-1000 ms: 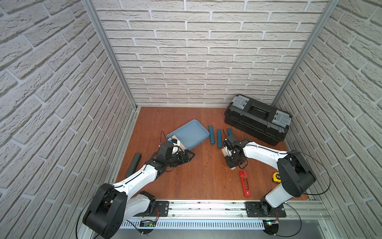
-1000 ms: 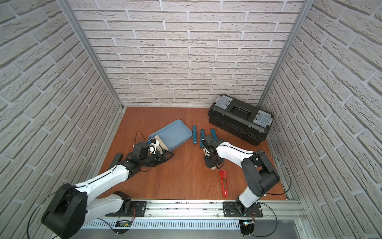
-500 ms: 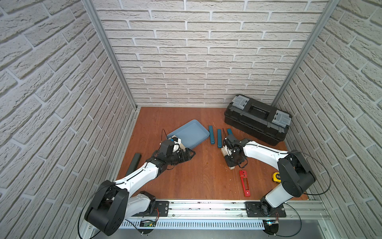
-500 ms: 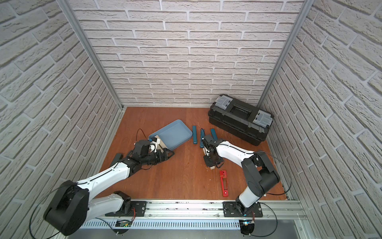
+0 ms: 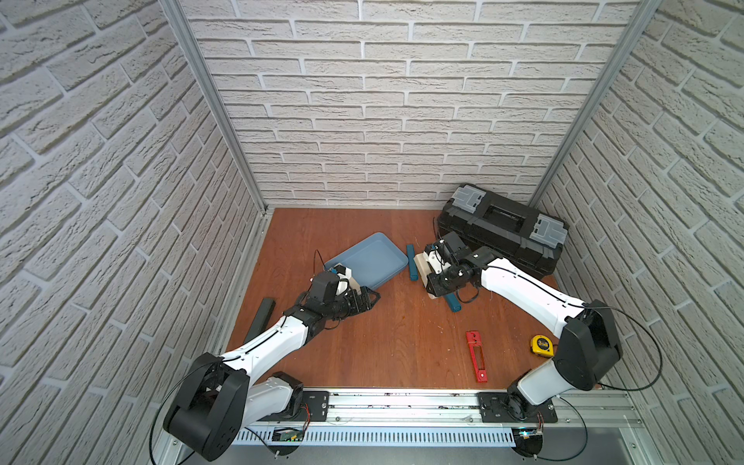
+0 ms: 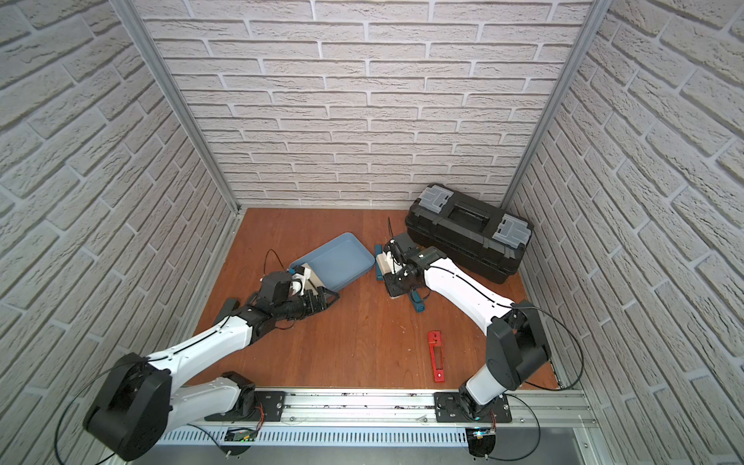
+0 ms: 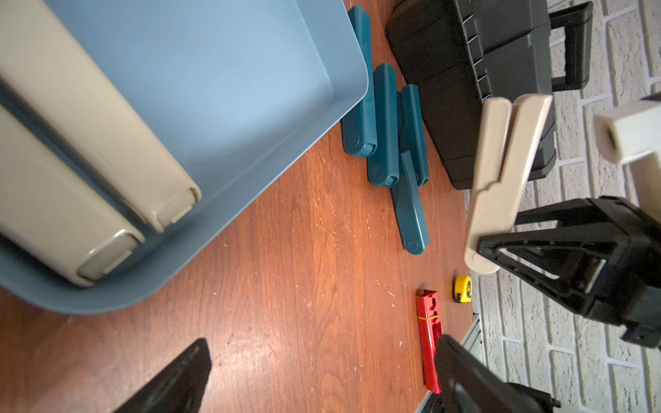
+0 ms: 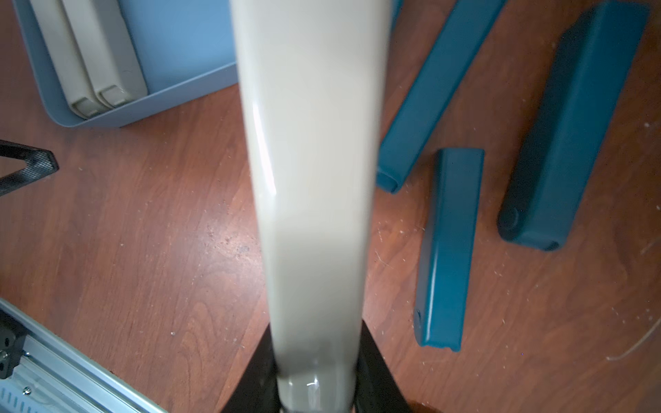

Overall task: Put the pruning pliers into the storage box
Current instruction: Pick up the pruning pliers from the center of the board.

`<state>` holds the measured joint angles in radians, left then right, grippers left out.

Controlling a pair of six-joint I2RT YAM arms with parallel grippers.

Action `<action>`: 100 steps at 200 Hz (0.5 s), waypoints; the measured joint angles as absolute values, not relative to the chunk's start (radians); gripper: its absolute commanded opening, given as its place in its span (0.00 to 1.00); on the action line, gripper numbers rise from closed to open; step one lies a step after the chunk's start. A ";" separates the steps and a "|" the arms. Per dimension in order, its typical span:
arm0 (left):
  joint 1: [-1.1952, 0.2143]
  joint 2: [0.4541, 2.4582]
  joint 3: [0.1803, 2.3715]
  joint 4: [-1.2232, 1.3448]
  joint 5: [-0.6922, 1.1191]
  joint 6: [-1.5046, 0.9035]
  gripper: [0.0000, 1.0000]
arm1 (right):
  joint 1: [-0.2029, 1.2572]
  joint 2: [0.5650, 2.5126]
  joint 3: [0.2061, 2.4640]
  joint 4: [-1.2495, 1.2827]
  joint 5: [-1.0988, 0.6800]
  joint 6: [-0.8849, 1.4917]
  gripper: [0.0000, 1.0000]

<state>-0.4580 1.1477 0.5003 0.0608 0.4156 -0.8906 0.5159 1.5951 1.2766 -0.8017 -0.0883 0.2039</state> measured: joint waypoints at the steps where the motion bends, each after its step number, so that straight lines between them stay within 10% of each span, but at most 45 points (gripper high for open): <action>1: -0.458 1.147 0.500 0.060 0.414 -0.891 0.98 | 0.517 1.598 1.279 -0.801 -0.089 0.204 0.03; 100: -0.379 1.089 0.505 -0.006 0.376 -0.891 0.98 | 0.579 1.797 1.466 -0.807 -0.147 0.167 0.03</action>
<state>-0.3790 1.0893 0.5049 -0.0059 0.3756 -0.8906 0.5793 1.7966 1.4658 -0.8066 -0.1474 0.1673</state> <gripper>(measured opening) 0.982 0.278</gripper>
